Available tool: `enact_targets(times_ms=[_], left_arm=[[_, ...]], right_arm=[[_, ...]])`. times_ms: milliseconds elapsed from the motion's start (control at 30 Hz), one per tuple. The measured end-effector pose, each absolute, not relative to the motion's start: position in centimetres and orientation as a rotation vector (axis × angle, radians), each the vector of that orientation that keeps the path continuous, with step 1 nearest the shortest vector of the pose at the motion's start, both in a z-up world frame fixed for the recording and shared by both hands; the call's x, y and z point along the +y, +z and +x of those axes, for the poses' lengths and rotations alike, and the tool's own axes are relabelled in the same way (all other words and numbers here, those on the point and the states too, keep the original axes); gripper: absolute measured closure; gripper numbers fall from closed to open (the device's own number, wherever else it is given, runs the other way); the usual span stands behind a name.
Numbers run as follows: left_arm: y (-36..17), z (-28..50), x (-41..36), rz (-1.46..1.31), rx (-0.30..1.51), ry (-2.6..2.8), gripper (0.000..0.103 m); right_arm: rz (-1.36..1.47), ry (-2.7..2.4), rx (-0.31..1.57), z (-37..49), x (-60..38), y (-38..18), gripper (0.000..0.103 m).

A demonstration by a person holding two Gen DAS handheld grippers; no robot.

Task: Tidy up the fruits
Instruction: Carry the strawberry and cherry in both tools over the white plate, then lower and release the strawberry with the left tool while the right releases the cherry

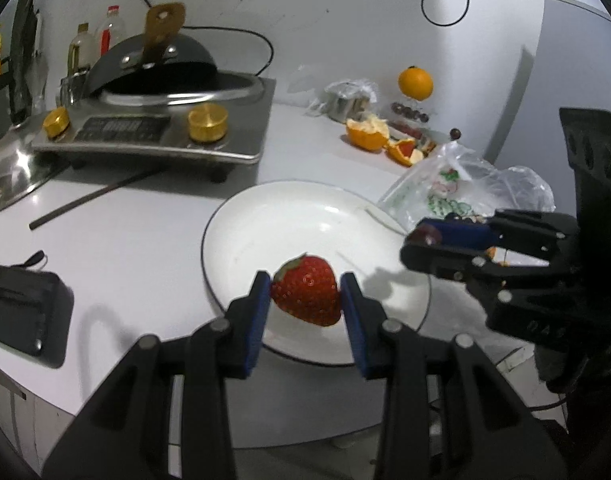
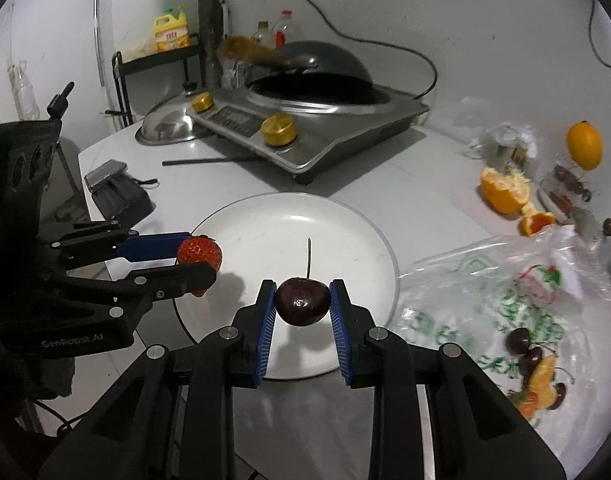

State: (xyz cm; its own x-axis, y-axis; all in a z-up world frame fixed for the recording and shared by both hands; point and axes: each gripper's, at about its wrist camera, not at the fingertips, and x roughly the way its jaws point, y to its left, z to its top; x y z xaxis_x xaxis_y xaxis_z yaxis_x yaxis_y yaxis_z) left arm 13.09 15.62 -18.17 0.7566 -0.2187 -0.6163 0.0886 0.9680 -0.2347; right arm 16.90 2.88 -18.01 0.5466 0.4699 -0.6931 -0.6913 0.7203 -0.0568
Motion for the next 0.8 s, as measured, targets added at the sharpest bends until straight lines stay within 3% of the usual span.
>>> enact_targets(times_ms=[800], left_arm=[[-19.9,14.8,15.9,-0.153,0.727,-0.189,0.066]], right_arm=[[-0.354,0.716,0.819,17.9,5.6,-21.9,0.074]])
